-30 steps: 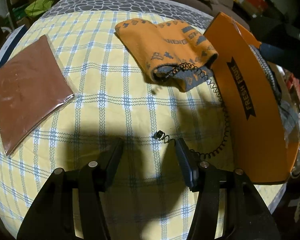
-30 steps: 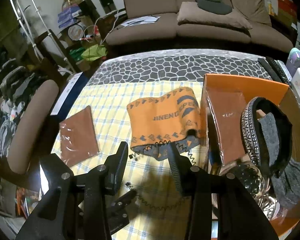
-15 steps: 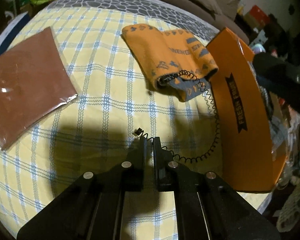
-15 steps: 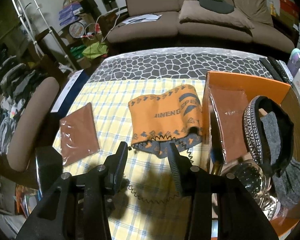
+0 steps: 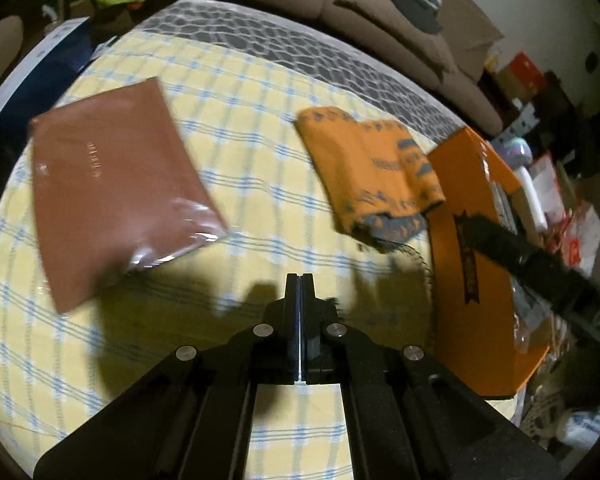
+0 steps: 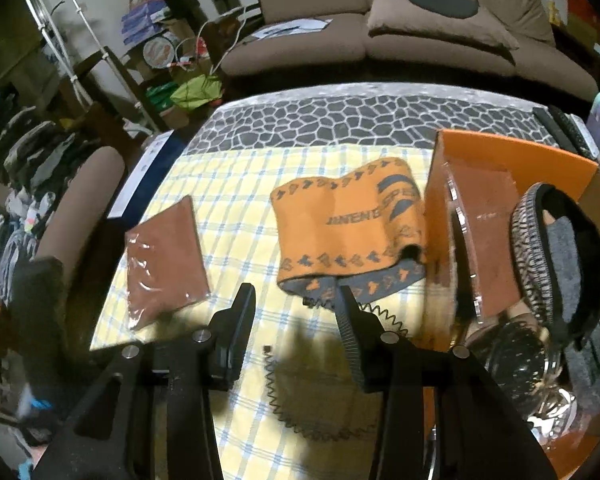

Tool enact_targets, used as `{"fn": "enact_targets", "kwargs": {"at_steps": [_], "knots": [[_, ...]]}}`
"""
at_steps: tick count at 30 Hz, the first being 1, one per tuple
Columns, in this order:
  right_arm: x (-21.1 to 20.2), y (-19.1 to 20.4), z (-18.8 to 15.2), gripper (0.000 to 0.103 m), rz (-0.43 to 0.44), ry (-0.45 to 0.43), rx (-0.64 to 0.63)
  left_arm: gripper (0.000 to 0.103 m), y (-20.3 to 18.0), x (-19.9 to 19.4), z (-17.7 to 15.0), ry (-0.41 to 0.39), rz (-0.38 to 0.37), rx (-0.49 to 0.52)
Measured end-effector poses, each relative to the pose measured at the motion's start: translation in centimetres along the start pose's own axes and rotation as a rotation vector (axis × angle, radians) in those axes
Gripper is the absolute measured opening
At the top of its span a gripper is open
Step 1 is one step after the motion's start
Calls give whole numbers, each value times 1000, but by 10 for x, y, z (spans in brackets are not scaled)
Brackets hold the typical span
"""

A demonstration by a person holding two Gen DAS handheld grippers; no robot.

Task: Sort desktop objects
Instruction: 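Move the left tool to the coiled black cable and grasp its end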

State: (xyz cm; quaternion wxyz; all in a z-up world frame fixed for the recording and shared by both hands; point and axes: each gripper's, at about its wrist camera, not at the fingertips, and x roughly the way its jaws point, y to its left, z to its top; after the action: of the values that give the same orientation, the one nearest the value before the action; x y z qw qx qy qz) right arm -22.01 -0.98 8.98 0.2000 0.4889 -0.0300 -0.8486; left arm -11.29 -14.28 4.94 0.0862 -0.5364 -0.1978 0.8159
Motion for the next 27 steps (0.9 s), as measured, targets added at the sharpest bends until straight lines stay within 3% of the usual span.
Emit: {"fn": "enact_targets", "kwargs": {"at_steps": [4,7,11,16,19,20,21,27], "knots": [[10,3,-1,42,-8,24,-1,0,5,7,-1,33,-16,-17],[10,3,-1,43,-16,21,-1,1,-14,21,-10,73,-2,38],[6,-2,1,43,-22,9,10,15,-39,35,-24,94,38,118],[2,-8,1,44,-29,1,23,19,-55,52,-35,112,82,161],[0,-11,0,44,-33,3,22,18,-62,56,-38,86,123,200],[0,-12,0,43,-35,4,22,11,-63,56,-39,81,132,209],[-1,-14,-1,44,-38,4,23,11,-64,56,-39,75,139,218],[-6,-20,0,44,-31,-8,38,8,-54,44,-33,51,93,162]]}}
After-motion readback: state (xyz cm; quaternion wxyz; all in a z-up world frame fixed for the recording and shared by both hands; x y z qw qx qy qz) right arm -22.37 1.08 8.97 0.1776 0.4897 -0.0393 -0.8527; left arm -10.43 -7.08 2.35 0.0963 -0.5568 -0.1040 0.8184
